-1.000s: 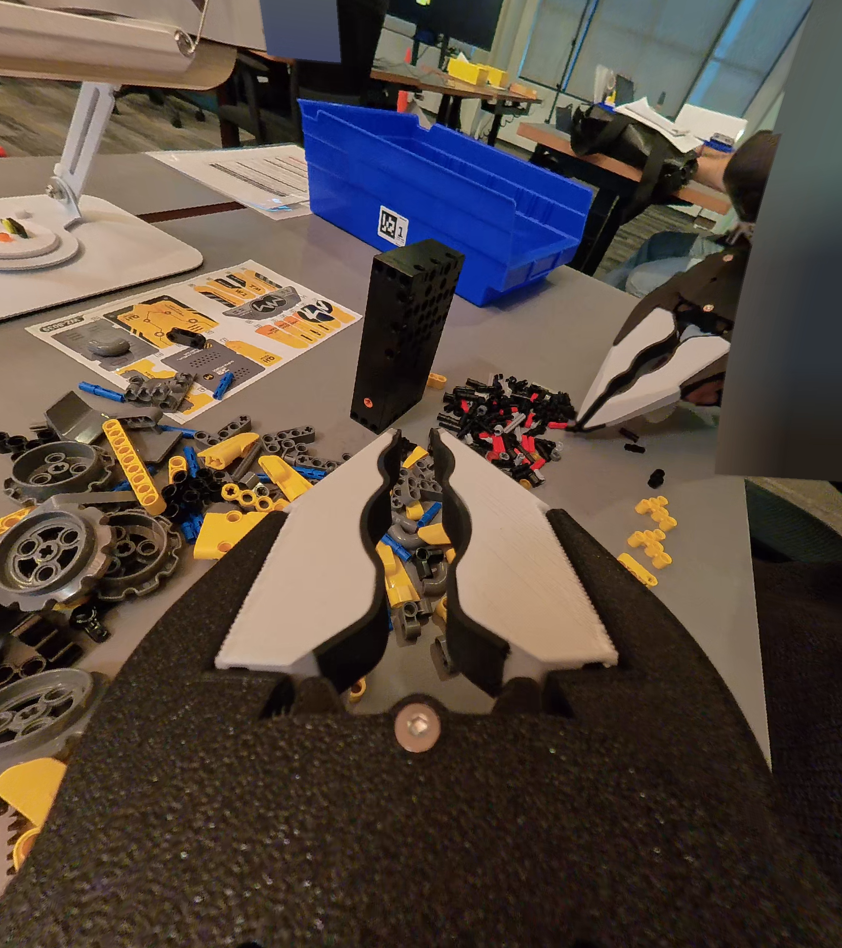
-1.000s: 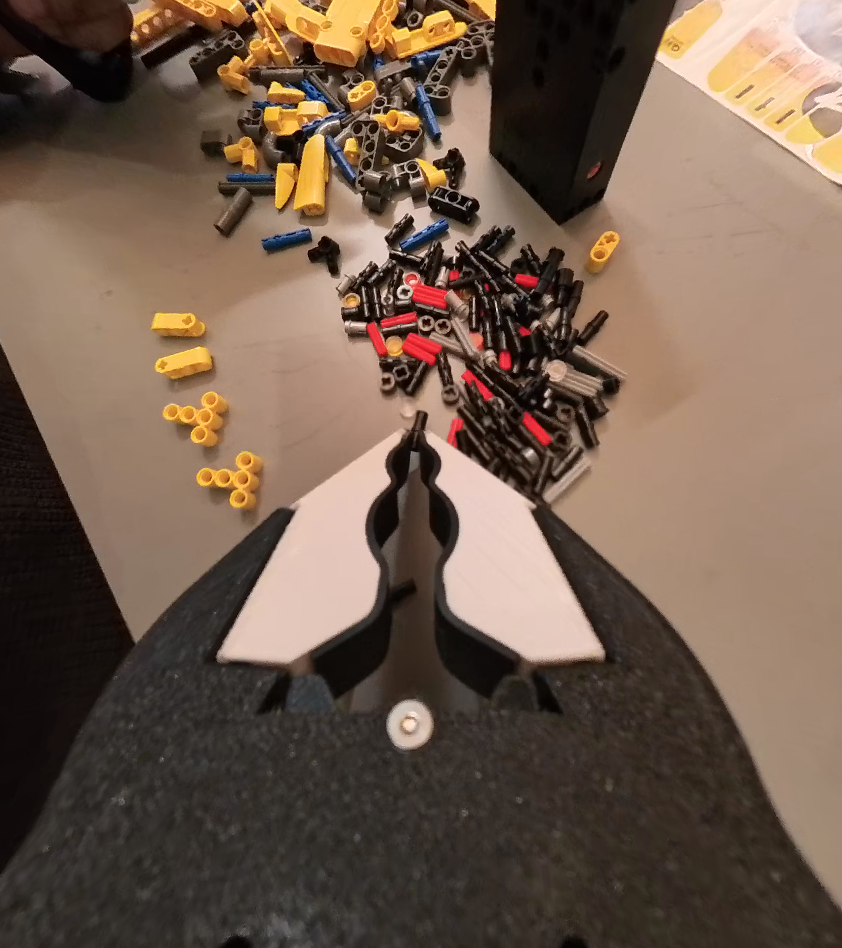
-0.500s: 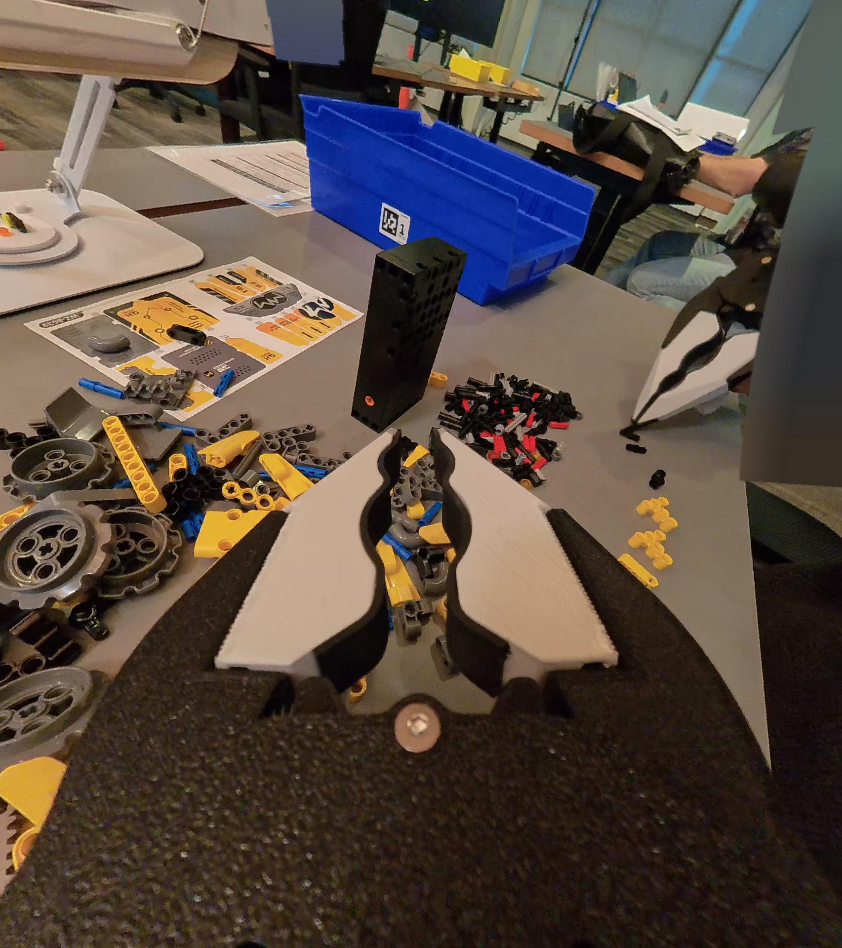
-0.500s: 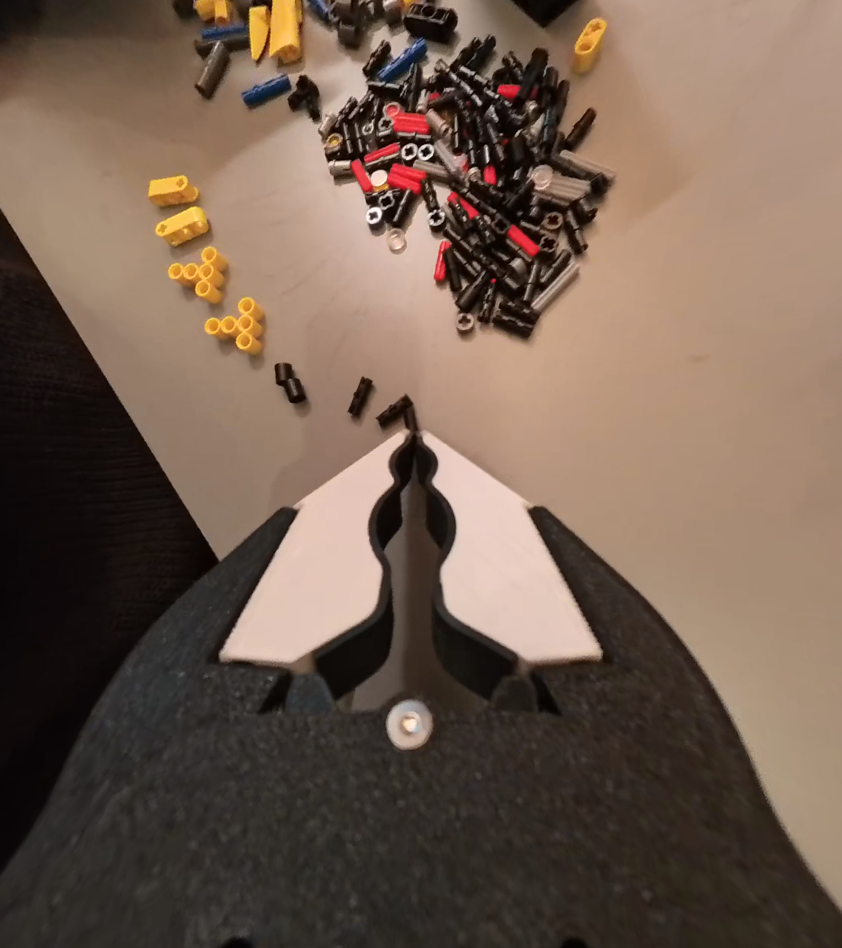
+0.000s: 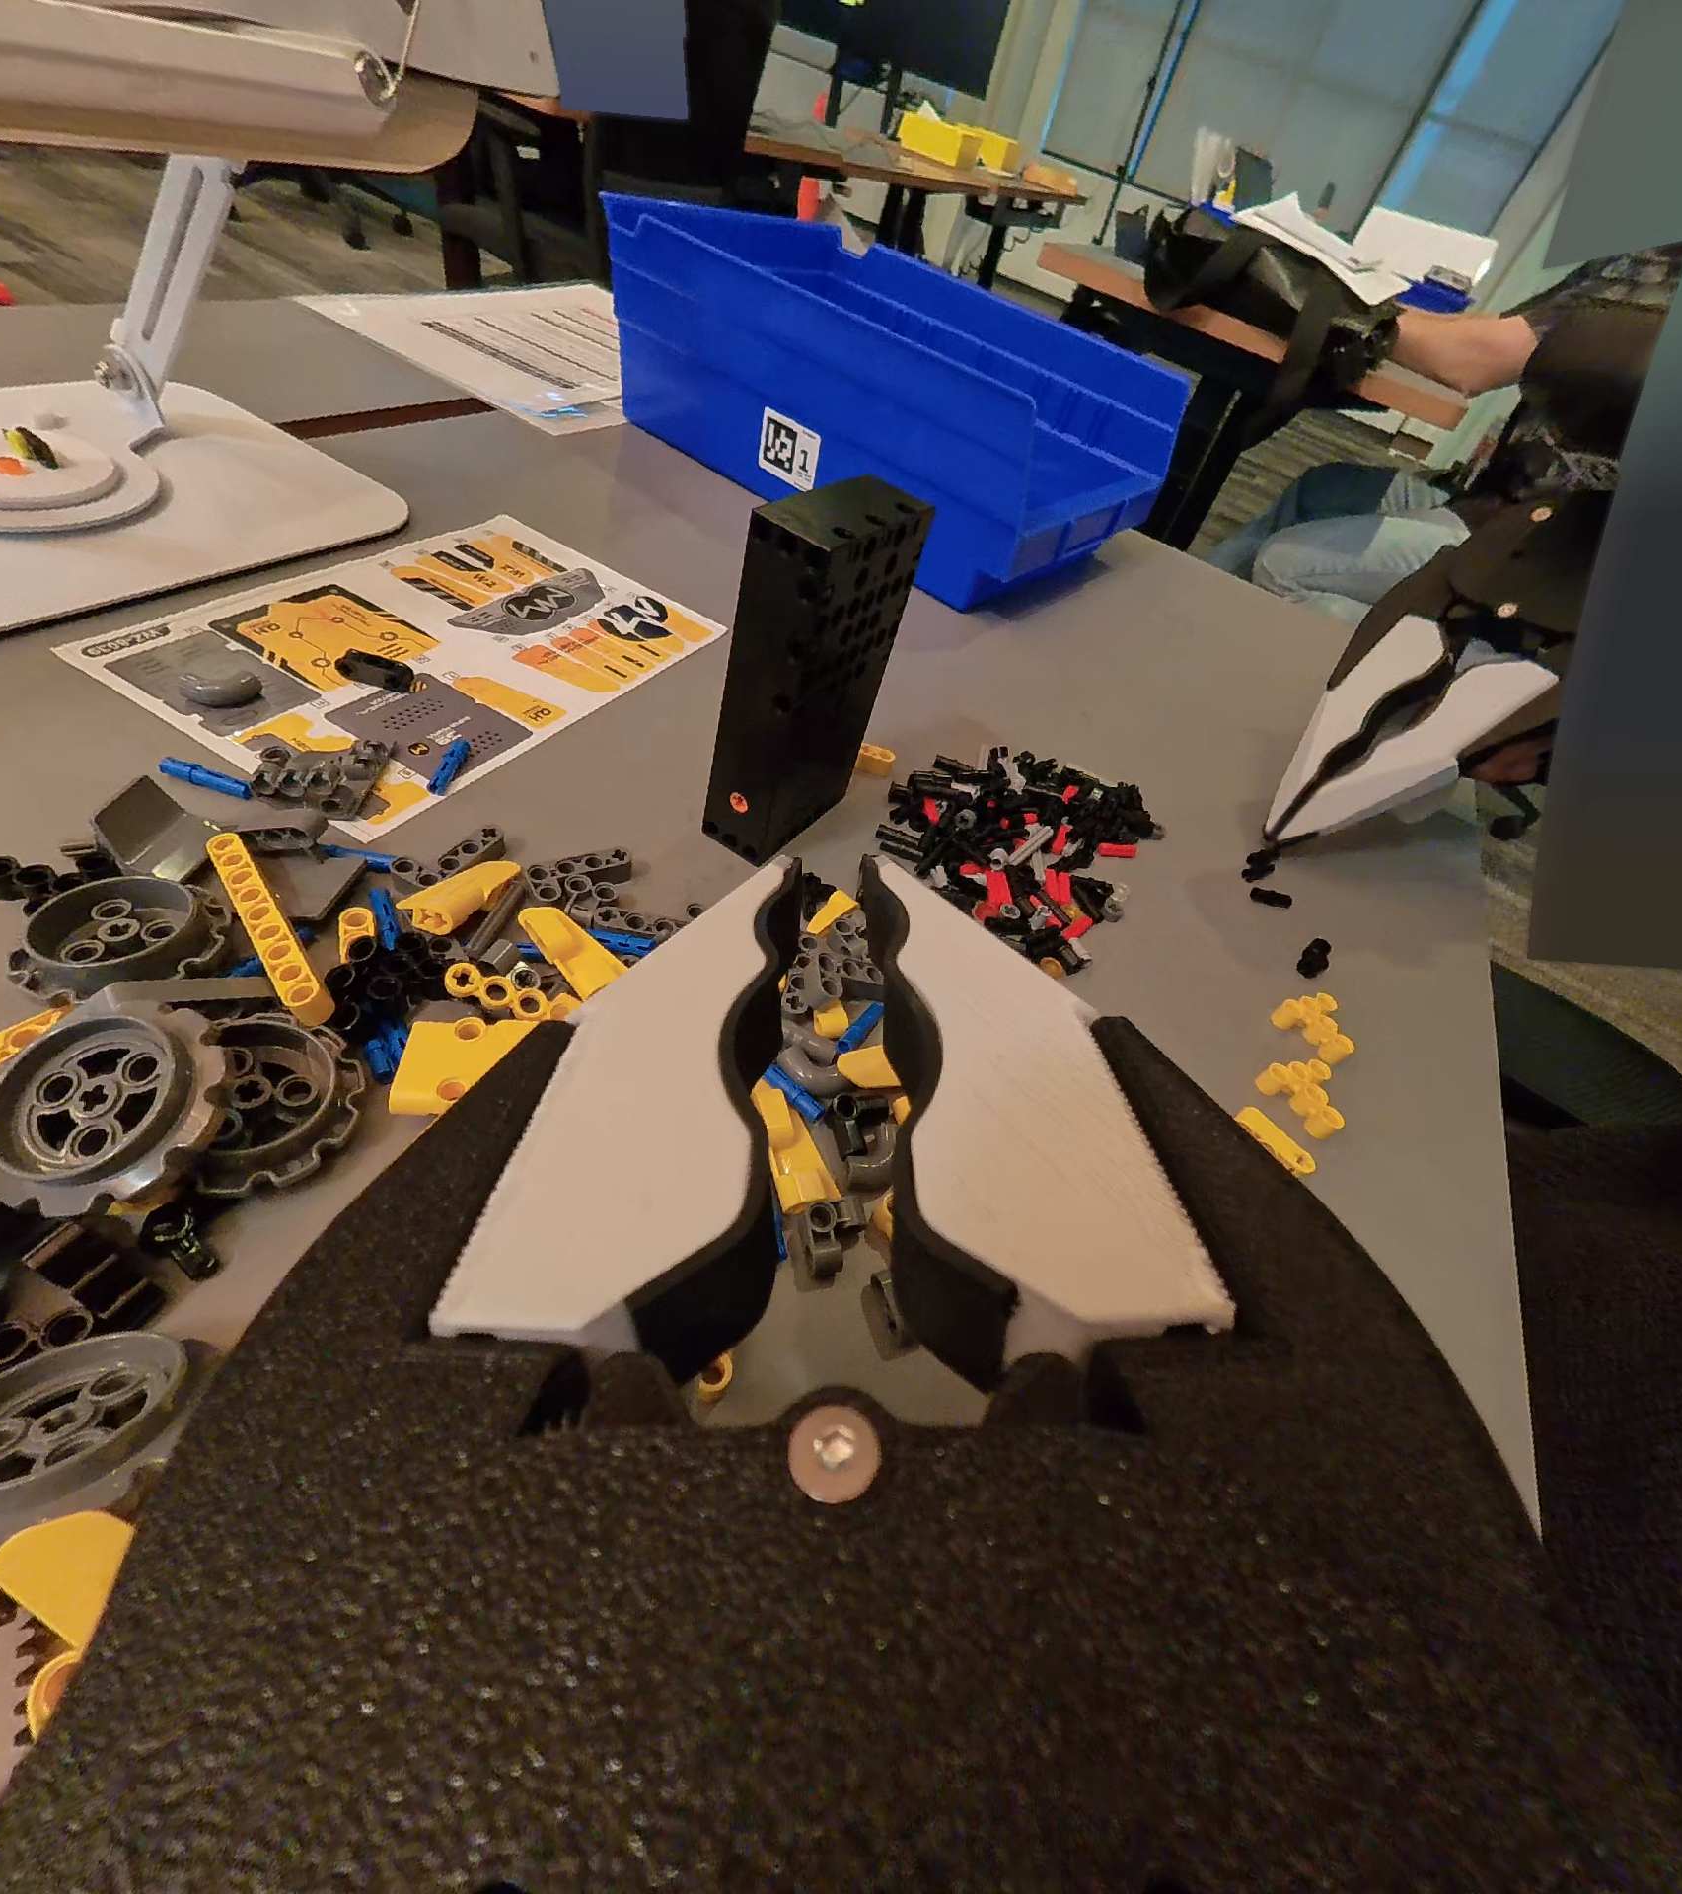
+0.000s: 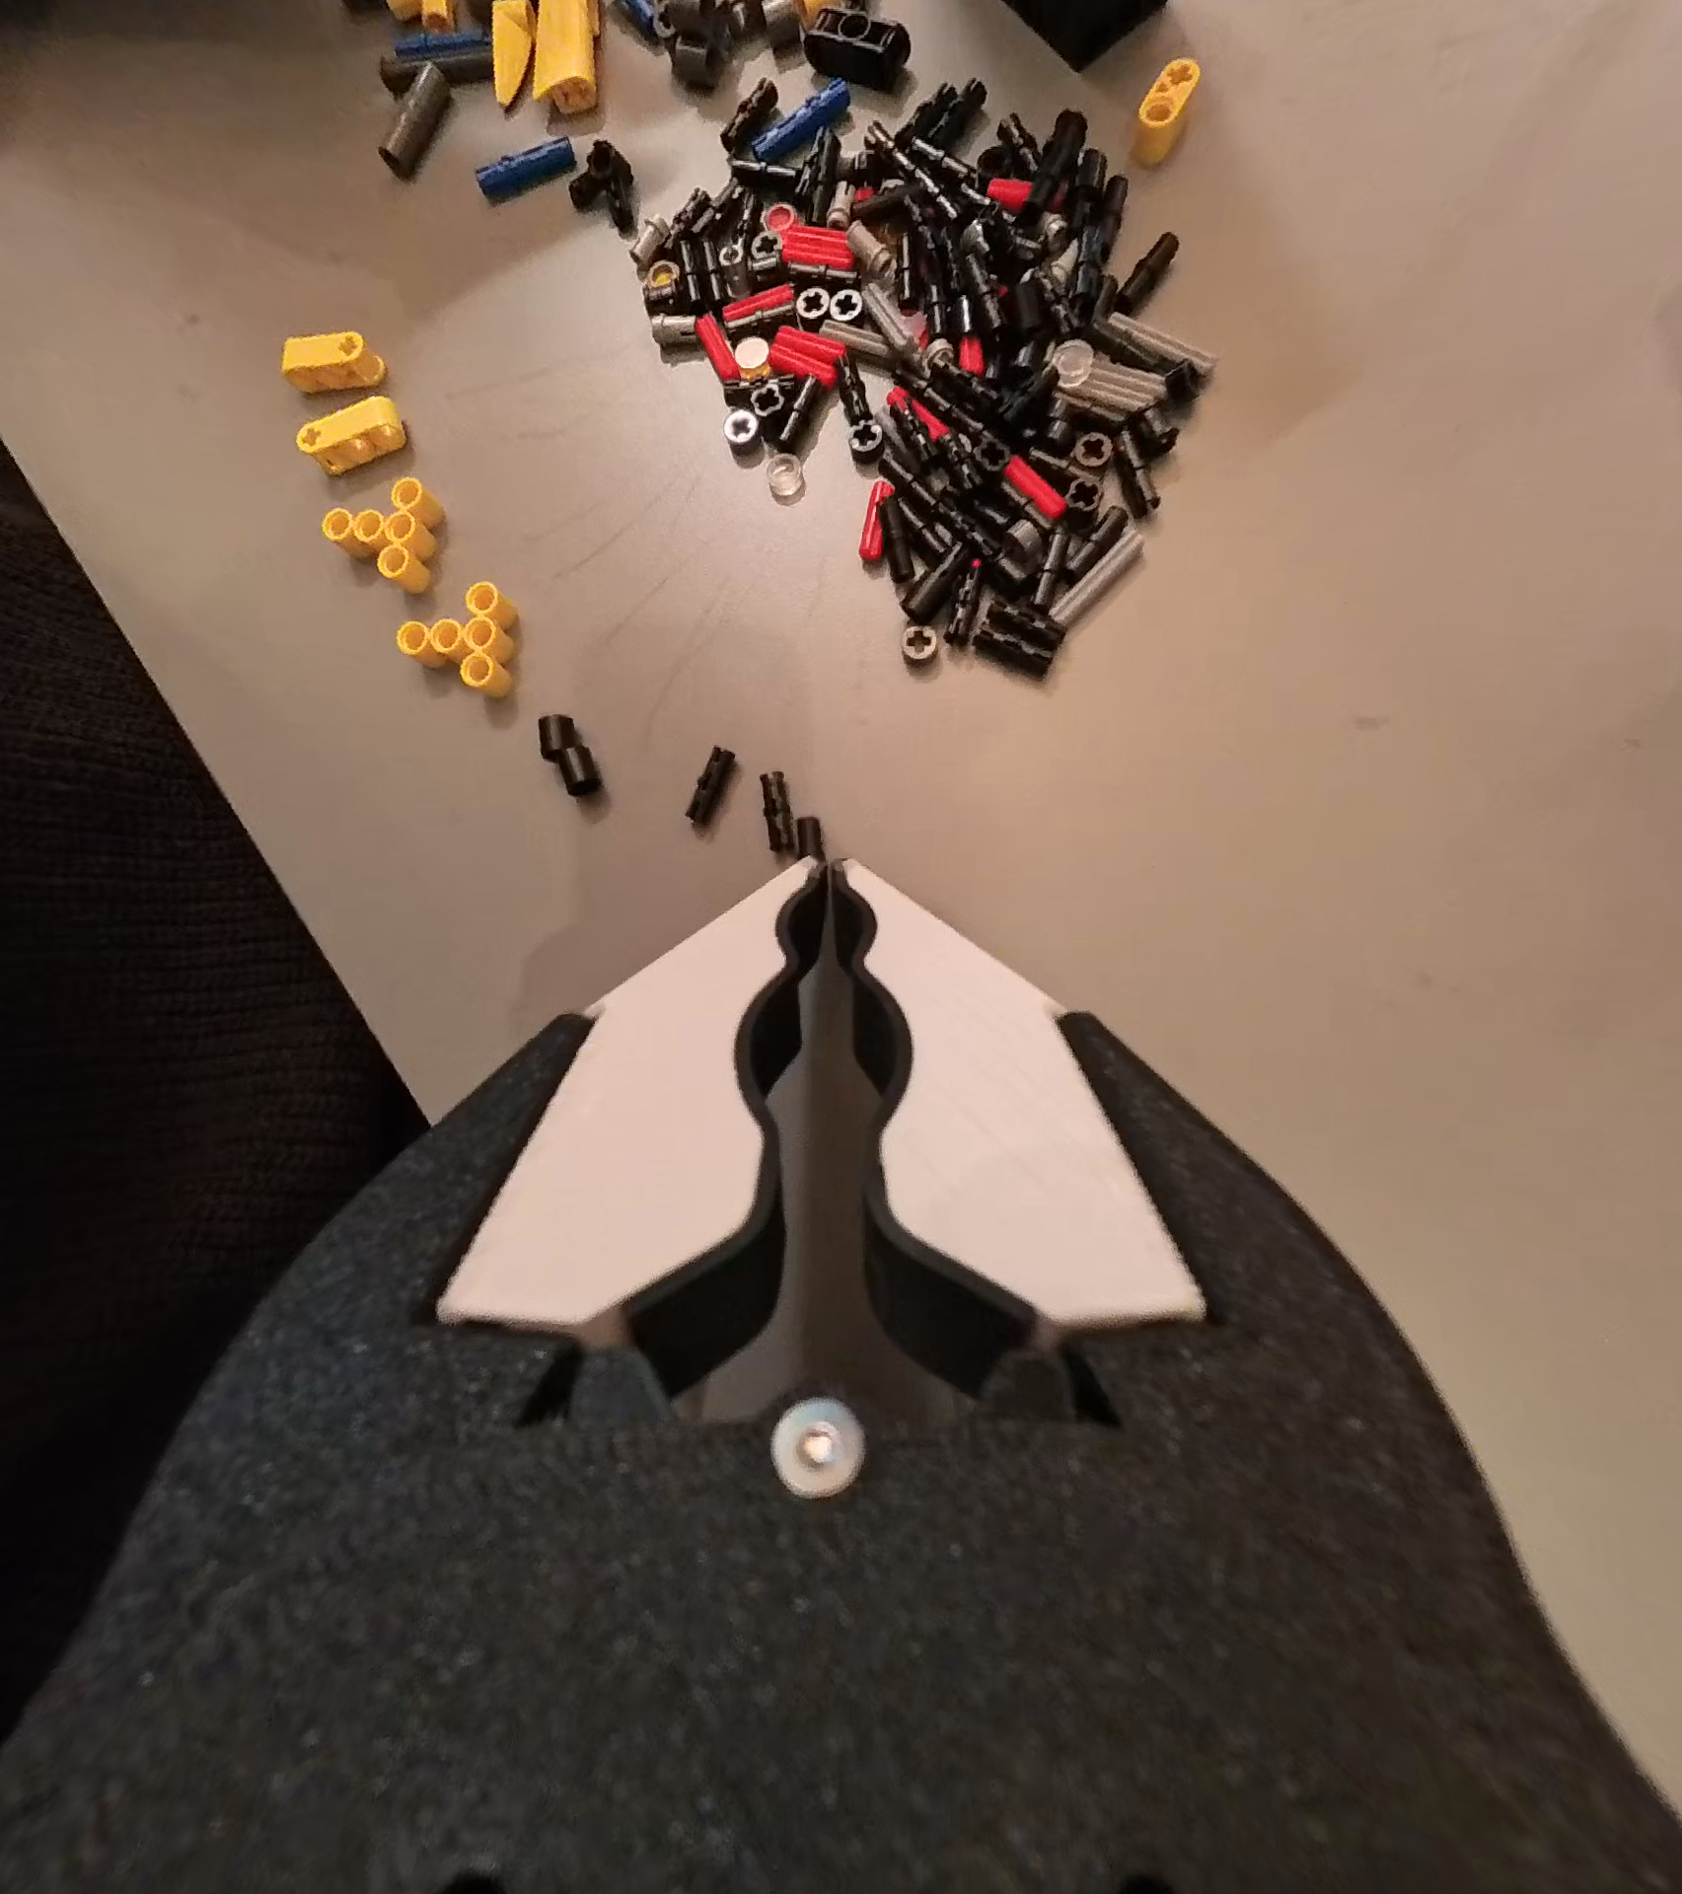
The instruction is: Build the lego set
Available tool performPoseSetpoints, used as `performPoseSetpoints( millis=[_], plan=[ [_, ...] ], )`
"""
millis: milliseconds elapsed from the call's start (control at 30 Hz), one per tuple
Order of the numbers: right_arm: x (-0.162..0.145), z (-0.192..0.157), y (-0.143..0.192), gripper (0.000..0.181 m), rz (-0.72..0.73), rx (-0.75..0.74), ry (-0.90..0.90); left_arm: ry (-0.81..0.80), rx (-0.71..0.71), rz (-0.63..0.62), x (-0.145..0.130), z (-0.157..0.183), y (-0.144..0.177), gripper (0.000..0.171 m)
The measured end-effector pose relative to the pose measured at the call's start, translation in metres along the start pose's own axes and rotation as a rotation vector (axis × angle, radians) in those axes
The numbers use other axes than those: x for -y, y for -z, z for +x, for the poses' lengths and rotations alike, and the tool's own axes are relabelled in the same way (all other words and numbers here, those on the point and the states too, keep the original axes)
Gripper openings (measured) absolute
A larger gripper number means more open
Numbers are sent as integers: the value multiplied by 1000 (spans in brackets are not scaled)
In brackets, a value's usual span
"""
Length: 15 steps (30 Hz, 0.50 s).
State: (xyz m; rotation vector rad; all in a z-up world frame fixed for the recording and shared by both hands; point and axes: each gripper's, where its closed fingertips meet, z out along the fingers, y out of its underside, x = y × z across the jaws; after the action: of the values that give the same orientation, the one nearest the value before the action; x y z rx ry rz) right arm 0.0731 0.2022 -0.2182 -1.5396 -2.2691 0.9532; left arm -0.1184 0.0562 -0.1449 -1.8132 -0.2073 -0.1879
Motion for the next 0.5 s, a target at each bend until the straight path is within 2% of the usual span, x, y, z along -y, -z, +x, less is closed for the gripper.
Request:
performPoseSetpoints(
  millis=[500],
  plan=[
    [2,7,-3,1,12,-1,-15,2,0,0,0,0,0,11]
  ],
)
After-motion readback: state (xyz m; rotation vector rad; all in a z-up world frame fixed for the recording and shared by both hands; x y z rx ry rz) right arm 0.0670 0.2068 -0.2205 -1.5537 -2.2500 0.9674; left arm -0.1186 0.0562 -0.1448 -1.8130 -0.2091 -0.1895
